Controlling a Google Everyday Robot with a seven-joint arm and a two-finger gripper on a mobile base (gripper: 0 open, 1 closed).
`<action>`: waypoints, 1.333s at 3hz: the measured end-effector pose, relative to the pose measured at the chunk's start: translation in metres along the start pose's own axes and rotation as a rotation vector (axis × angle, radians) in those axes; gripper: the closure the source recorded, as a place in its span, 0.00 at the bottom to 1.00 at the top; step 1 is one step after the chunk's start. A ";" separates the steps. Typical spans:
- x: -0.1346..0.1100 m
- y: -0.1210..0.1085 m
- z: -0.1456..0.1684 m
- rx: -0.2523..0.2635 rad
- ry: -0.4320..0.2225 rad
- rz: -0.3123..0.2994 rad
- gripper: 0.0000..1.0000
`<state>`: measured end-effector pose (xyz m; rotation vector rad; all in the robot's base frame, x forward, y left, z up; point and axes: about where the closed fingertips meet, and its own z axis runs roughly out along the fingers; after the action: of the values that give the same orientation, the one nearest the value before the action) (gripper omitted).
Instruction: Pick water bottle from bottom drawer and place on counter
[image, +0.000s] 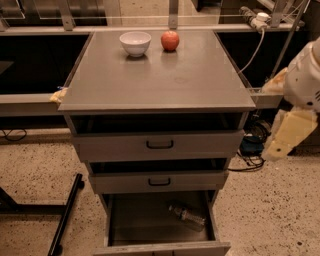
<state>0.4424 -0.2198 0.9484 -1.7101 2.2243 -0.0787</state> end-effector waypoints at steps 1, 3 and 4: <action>0.018 0.011 0.085 -0.063 -0.037 0.000 0.42; 0.031 0.002 0.222 -0.111 -0.154 0.036 0.89; 0.031 0.002 0.219 -0.106 -0.153 0.034 1.00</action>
Offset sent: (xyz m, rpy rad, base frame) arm 0.0933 0.0111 -0.3212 0.3076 0.0717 0.0538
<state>0.4977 -0.2139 0.7347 -1.6708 2.1781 0.1761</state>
